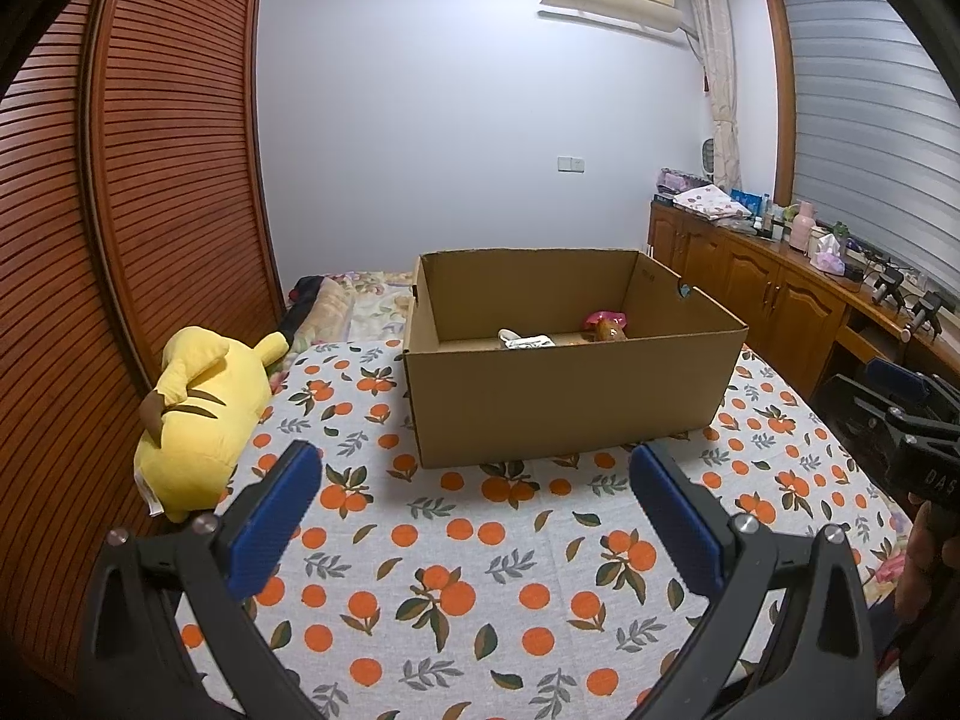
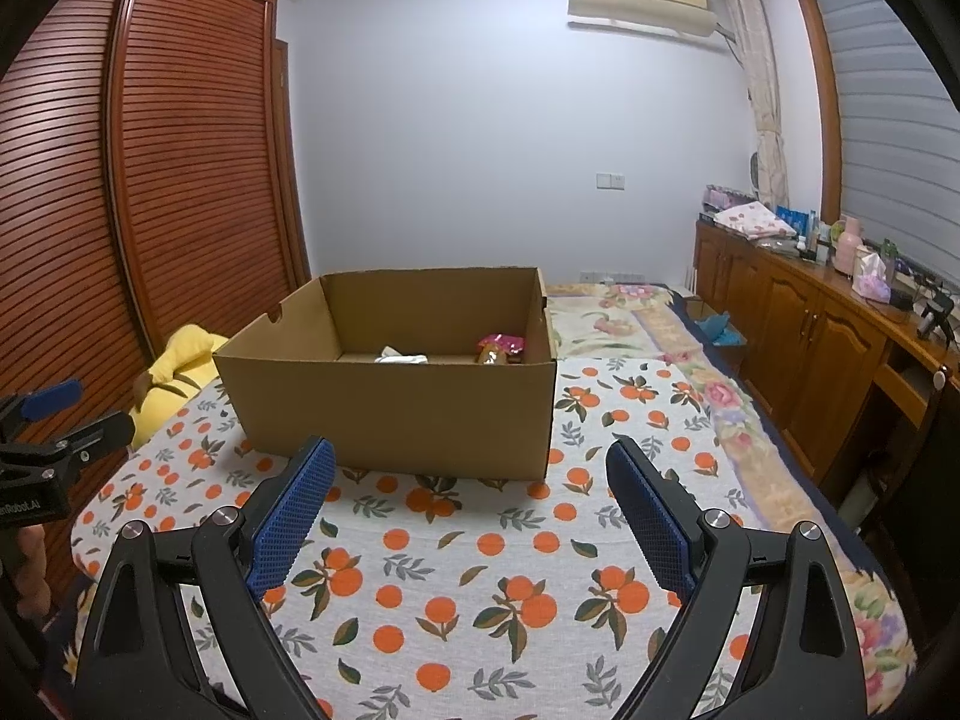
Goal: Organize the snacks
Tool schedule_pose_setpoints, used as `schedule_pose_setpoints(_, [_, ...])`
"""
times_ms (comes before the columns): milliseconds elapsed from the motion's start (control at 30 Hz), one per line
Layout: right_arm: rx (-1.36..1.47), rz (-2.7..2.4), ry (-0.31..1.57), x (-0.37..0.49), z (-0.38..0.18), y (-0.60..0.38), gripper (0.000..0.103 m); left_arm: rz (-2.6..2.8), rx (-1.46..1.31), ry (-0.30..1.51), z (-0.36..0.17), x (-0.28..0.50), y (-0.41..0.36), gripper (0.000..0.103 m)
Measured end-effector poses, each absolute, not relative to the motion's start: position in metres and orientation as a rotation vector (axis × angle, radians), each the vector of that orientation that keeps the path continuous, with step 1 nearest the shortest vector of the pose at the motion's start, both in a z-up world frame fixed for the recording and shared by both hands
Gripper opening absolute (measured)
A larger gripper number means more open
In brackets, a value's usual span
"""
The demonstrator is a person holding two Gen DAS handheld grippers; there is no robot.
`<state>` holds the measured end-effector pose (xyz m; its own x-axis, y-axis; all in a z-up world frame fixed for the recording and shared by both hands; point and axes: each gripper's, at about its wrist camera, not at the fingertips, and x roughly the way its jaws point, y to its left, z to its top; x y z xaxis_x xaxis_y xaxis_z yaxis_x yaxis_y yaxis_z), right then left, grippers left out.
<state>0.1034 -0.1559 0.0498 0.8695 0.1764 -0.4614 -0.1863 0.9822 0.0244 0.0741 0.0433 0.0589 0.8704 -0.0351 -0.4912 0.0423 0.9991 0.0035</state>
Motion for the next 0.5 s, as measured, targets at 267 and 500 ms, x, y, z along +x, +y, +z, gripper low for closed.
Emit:
schedule_pose_setpoints(267, [-0.022, 0.187, 0.48, 0.103, 0.0494, -0.1567, 0.094, -0.04, 0.012, 0.512, 0.0578, 0.0735, 0.0436, 0.103])
schedule_pose_setpoints(500, [-0.022, 0.188, 0.48, 0.103, 0.0491, -0.1567, 0.094, -0.04, 0.013, 0.513, 0.0577, 0.0737, 0.0437, 0.103])
